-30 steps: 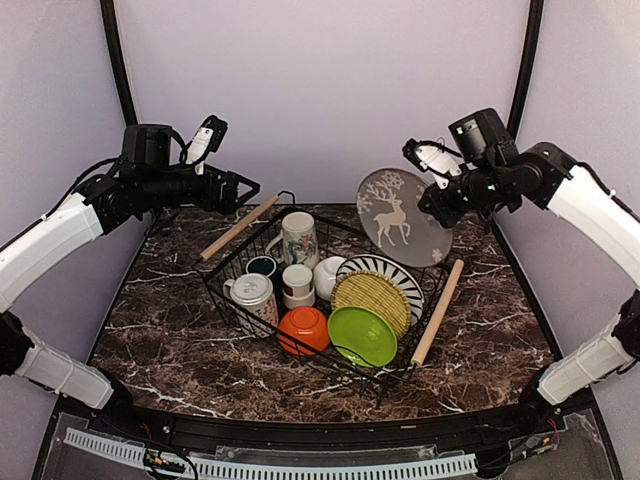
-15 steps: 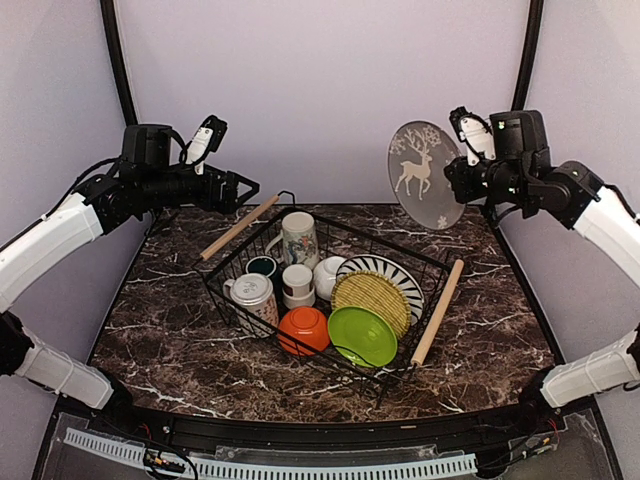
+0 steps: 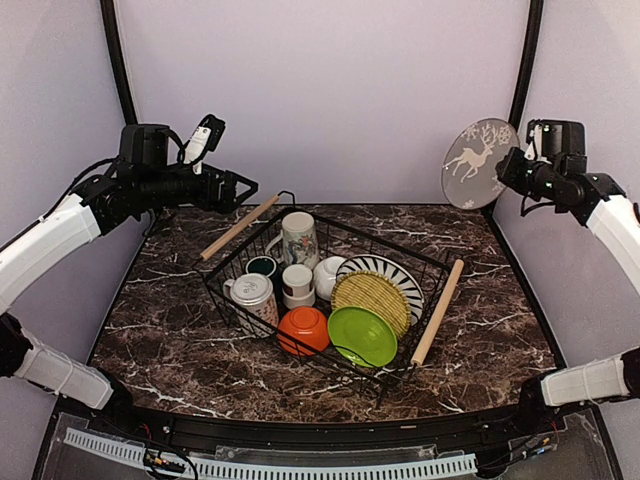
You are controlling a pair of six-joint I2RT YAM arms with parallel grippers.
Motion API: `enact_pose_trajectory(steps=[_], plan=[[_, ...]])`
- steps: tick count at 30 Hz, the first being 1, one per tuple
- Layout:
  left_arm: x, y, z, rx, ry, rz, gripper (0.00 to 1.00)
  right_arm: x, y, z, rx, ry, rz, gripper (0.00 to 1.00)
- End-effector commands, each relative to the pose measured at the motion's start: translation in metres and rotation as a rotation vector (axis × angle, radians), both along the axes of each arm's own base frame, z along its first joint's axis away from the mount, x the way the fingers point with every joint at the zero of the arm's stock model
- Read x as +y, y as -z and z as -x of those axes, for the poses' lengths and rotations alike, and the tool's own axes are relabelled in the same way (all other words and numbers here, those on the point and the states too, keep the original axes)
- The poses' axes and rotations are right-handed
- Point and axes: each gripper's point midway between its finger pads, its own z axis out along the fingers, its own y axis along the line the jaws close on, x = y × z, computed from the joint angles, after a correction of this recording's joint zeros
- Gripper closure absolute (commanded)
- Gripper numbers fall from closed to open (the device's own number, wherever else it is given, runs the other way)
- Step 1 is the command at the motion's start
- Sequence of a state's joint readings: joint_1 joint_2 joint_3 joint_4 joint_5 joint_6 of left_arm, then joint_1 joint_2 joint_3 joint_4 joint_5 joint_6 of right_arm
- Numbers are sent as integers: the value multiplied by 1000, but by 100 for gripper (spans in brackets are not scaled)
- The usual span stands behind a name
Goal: Unload the mixed dishes from the dish rack
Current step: Place the plate in the corner of the board.
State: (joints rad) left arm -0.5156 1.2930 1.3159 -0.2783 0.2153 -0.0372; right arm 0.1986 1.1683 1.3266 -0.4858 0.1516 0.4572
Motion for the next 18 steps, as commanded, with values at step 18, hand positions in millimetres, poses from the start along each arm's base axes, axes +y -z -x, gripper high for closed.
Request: enact_pose_trajectory(steps=[18], plan=[[-4, -4, 8, 1, 29, 29, 1, -63, 146, -70, 217, 127, -784, 100]])
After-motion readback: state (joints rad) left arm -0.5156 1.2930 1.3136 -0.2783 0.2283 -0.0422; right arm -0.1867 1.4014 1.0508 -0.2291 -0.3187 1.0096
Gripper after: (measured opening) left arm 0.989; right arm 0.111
